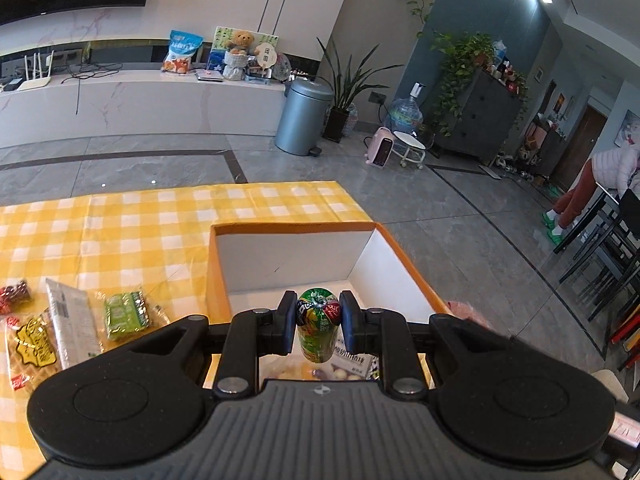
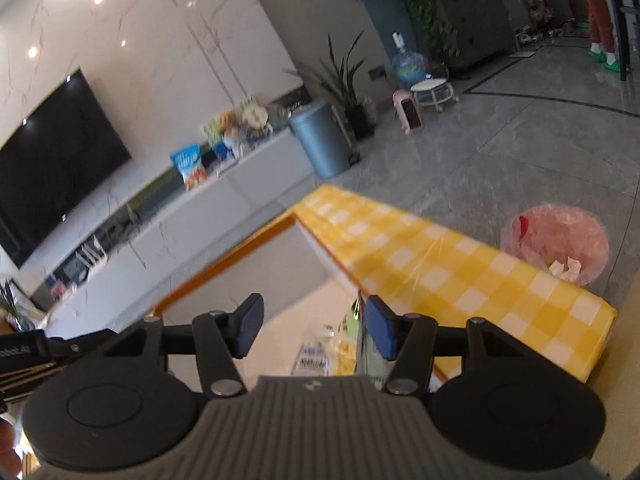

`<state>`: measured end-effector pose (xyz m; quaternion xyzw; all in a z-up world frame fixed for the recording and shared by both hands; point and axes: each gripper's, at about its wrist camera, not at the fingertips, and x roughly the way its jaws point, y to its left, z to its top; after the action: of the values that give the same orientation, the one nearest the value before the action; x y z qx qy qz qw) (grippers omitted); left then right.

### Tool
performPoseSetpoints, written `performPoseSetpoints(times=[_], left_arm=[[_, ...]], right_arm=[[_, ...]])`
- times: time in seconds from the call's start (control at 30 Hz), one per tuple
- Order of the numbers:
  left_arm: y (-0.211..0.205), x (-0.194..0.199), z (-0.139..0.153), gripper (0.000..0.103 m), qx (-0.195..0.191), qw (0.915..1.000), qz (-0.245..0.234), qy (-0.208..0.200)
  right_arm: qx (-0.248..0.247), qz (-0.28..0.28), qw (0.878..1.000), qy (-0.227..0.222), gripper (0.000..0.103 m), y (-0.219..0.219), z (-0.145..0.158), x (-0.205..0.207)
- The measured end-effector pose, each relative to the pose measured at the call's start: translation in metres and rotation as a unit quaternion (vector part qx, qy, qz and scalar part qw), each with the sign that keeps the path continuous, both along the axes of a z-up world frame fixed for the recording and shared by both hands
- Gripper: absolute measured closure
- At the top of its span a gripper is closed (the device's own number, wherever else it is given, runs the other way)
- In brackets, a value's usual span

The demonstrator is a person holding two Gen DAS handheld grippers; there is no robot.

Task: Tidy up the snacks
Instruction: 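Carry the sausage toward the box with the left gripper while the right drops the potato stick bag in, then open the left gripper to drop the green sausage into the orange box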

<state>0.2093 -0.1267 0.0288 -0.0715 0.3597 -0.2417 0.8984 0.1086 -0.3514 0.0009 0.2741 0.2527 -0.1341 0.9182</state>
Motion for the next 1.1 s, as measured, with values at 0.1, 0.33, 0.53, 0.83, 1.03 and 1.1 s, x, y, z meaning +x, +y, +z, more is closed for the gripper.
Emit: performPoseSetpoints(times=[0.1,0.33,0.53,0.83,1.03,1.1], left_arm=[[-0.011,0.004,0.0,0.078,0.01,0.9999,0.001,-0.006],[-0.037,0.018,-0.003,0.078,0.043,0.999,0.001,-0.007],[-0.049,0.02,-0.009,0.078,0.073,0.9972,0.008,-0.015],[-0.05,0.029,-0.028,0.078,0.055,0.9985,0.002,0.005],[-0.049,0.035,-0.041,0.078,0.057,0.9981,0.002,0.024],[-0.049,0.034,-0.043,0.078,0.067,0.9976,0.0,0.019]], right_arm=[[0.007,0.015,1.0,0.015,0.076,0.0,-0.01,0.009],[-0.066,0.042,0.982,0.171,0.1,0.02,-0.046,0.039],[-0.062,0.047,0.982,0.173,0.095,0.02,-0.049,0.038],[-0.04,0.023,0.995,0.09,0.072,0.011,-0.03,0.023],[-0.06,0.018,0.994,0.089,0.045,0.015,-0.029,0.027],[-0.059,0.015,0.994,0.09,0.045,0.015,-0.029,0.028]])
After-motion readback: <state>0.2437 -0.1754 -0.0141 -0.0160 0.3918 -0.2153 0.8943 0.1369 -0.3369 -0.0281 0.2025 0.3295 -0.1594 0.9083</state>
